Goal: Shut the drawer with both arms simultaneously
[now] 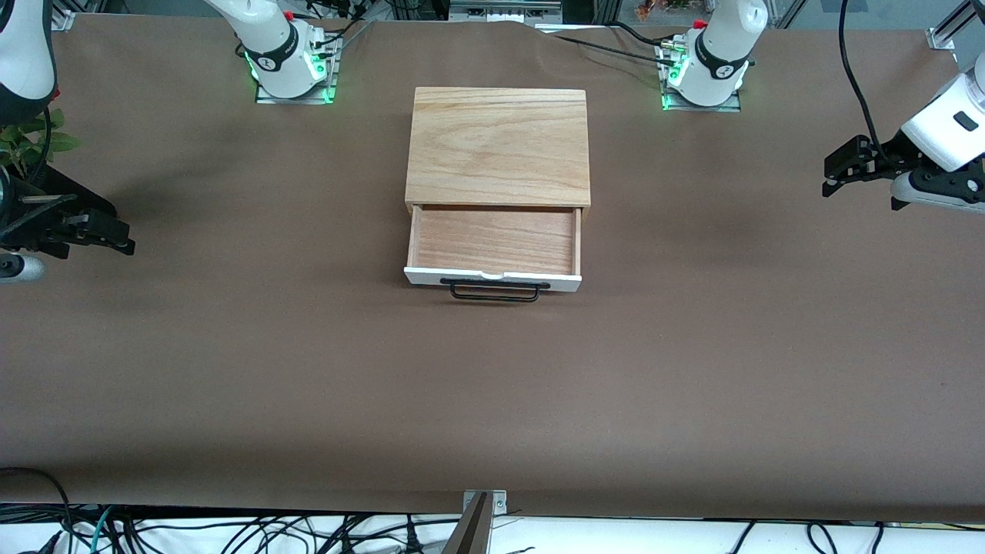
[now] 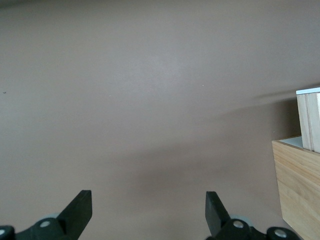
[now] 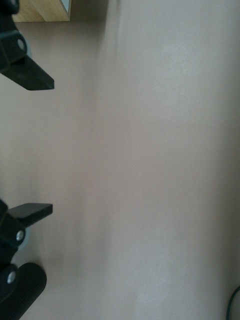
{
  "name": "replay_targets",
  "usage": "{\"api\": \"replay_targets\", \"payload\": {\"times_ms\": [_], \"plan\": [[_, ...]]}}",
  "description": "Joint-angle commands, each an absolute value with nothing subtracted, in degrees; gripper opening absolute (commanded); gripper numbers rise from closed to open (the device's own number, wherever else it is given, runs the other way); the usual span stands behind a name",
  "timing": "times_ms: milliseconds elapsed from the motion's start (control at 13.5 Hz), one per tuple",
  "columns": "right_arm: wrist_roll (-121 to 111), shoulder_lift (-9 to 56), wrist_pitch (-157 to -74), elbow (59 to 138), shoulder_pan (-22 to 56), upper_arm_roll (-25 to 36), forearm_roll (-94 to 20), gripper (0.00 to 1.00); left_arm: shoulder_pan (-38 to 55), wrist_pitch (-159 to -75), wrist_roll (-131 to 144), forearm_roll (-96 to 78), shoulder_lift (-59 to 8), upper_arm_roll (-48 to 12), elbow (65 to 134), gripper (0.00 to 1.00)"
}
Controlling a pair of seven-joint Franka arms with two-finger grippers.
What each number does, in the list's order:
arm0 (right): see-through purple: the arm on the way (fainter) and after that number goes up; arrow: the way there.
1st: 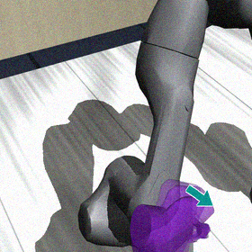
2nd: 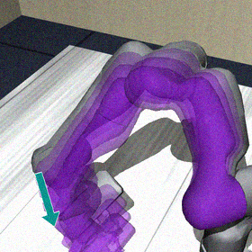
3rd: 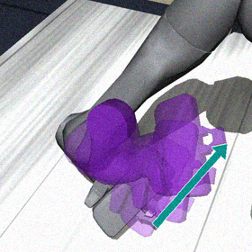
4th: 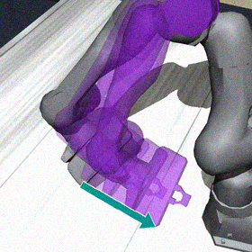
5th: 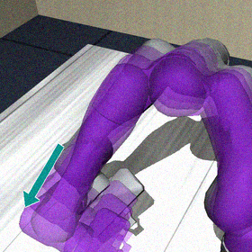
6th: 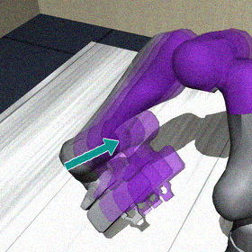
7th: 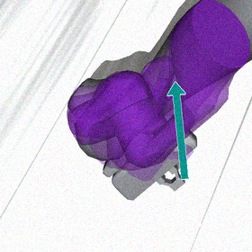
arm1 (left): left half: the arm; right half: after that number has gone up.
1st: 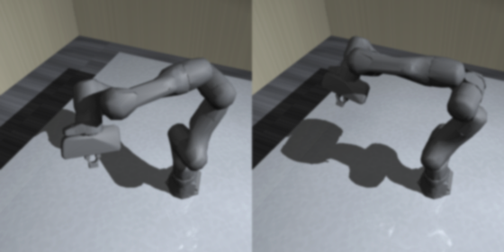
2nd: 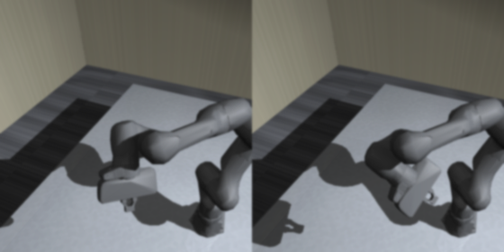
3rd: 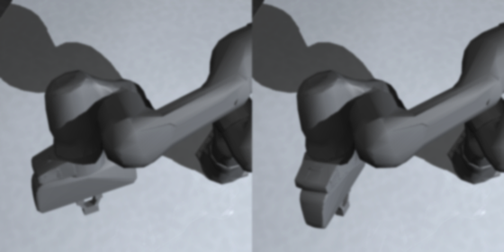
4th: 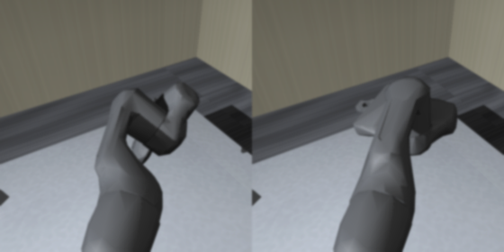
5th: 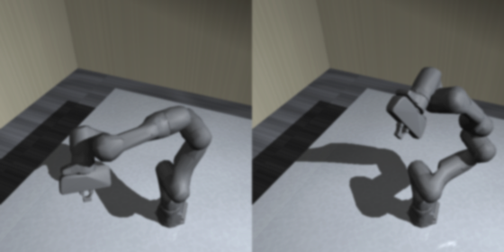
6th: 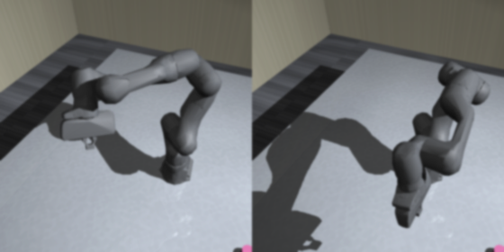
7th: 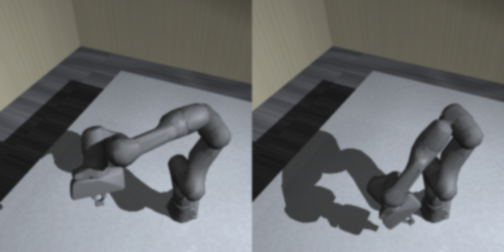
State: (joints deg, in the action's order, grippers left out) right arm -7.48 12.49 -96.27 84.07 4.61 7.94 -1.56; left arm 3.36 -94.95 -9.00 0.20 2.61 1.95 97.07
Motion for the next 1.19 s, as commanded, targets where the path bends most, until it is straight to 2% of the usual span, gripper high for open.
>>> {"api": "replay_targets", "payload": {"times_ms": [0, 371, 594, 1114], "plan": [[-7.38, 11.95, -96.86, 84.81, 4.57, 7.73, -0.79, 1.0, 3.52, -93.96, -9.93, 1.85, 1.93, 1.93, 95.45, 1.0], [-7.38, 12.13, -96.94, 84.81, 4.57, 7.73, -1.49, 1.0, 3.52, -93.96, -9.93, 1.85, 1.93, 1.85, 95.54, 1.0], [-7.38, 15.98, -99.66, 84.82, 5.27, 6.69, -1.67, 1.0, 3.43, -93.96, -9.93, 1.76, 1.93, 1.93, 95.54, 1.0], [-6.5, 20.47, -105.2, 84.9, 10.54, 3.96, -2.11, 1.0, 3.6, -94.04, -10.02, 1.67, 1.67, 1.93, 95.54, 1.0]]}}
